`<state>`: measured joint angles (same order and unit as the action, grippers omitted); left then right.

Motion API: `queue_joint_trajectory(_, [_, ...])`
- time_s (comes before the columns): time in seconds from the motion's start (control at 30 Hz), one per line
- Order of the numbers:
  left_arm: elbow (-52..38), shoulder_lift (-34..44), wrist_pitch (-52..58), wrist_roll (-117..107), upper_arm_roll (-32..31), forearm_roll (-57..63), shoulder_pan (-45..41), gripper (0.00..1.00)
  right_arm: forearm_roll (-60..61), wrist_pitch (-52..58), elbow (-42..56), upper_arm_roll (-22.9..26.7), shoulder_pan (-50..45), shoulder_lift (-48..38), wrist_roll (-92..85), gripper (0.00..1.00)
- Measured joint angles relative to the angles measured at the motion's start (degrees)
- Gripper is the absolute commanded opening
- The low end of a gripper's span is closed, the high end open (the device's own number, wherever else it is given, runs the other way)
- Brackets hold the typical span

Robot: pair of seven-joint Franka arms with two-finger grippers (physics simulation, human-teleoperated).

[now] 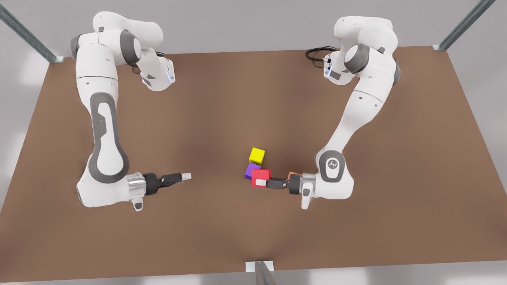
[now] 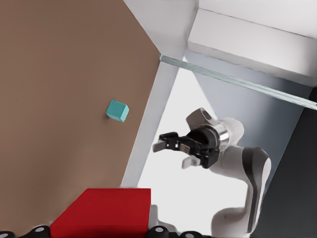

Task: Pick up red wooden cube and pass to hand red wooden cube and place in blue wooden cube

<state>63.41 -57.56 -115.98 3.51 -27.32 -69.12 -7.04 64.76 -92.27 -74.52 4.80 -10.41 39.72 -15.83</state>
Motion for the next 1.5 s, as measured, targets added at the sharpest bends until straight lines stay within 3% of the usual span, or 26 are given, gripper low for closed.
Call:
queue_joint_trajectory(0.2, [-2.6, -1.9, -1.4, -6.8, -0.2, -1.0, -3.5, 0.68, 13.2, -11.6, 6.0, -3.0, -3.2, 5.7, -8.5, 1.00])
queue_joint_trajectory(0.47, [-3.3, -3.0, -4.1, -10.2, 0.2, -0.9, -5.8, 0.68, 18.9, -22.4, -2.0, -3.3, -4.9, 1.9, -27.6, 1.00])
queue_joint_trajectory(1.0, [-4.0, -3.0, -8.8, -10.1, 1.6, -0.8, -7.7, 0.68, 25.3, -18.5, -10.1, -6.9, -3.5, -0.8, -63.6, 1.00])
queue_joint_trajectory(1.5, [-4.7, -2.9, -10.6, -7.1, 1.8, 0.8, -7.8, 0.68, 27.7, -16.2, -12.7, -8.6, -3.1, 0.3, -81.9, 1.00])
